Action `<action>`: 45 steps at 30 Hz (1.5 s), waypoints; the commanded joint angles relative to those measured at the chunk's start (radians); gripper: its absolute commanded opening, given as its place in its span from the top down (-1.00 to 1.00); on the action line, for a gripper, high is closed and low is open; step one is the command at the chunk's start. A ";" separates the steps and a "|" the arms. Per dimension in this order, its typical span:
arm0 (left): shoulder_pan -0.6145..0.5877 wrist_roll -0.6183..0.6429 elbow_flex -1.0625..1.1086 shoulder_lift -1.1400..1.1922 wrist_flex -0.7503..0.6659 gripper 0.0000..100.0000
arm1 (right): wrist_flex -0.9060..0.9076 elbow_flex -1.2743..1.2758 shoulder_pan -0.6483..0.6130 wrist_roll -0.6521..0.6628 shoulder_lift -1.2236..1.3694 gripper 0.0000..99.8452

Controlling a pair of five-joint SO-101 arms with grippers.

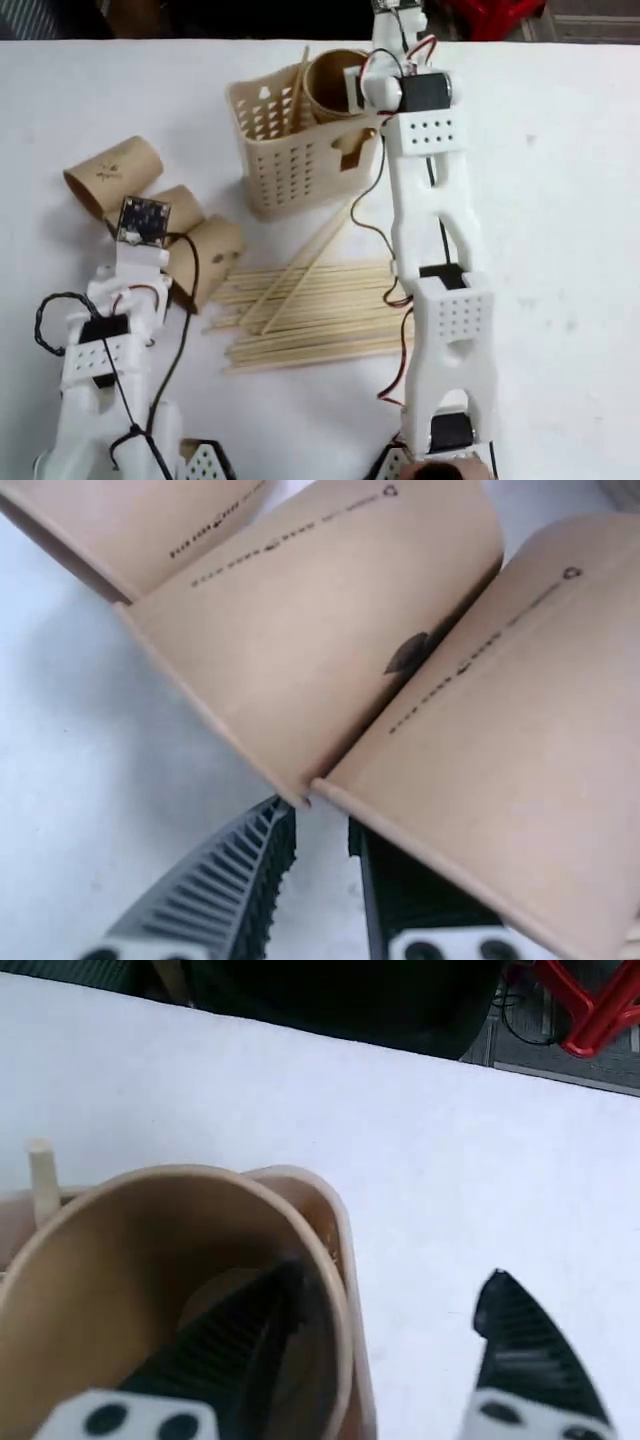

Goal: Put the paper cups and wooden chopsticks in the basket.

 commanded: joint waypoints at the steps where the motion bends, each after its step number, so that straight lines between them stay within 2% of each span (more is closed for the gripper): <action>1: 0.013 -0.011 -0.008 -0.036 -0.021 0.78 | -0.018 -0.026 0.036 0.003 0.028 0.74; 4: 0.013 -0.011 -0.008 -0.036 -0.023 0.78 | -0.008 -0.026 0.050 0.003 0.047 0.96; 5: 0.013 -0.011 -0.008 -0.036 -0.023 0.78 | 0.012 -0.026 0.059 0.017 0.047 0.98; 11: 0.013 -0.011 -0.008 -0.036 -0.023 0.78 | 0.239 -0.028 0.062 0.046 -0.027 0.97; 17: 0.012 -0.011 -0.008 -0.038 -0.023 0.78 | 0.410 -0.028 0.058 -0.041 -0.122 0.97; 24: 0.013 -0.011 -0.008 -0.035 -0.023 0.78 | 0.418 -0.002 0.053 -0.109 -0.179 0.97; 32: 0.013 -0.011 -0.009 -0.035 -0.023 0.78 | 0.423 0.071 -0.038 -0.183 -0.286 0.97; 39: 0.013 -0.011 -0.009 -0.035 -0.023 0.78 | 0.417 0.170 -0.004 -0.186 -0.286 0.97; 45: 0.013 -0.011 -0.009 -0.035 -0.023 0.78 | 0.395 0.140 0.031 -0.186 -0.214 0.93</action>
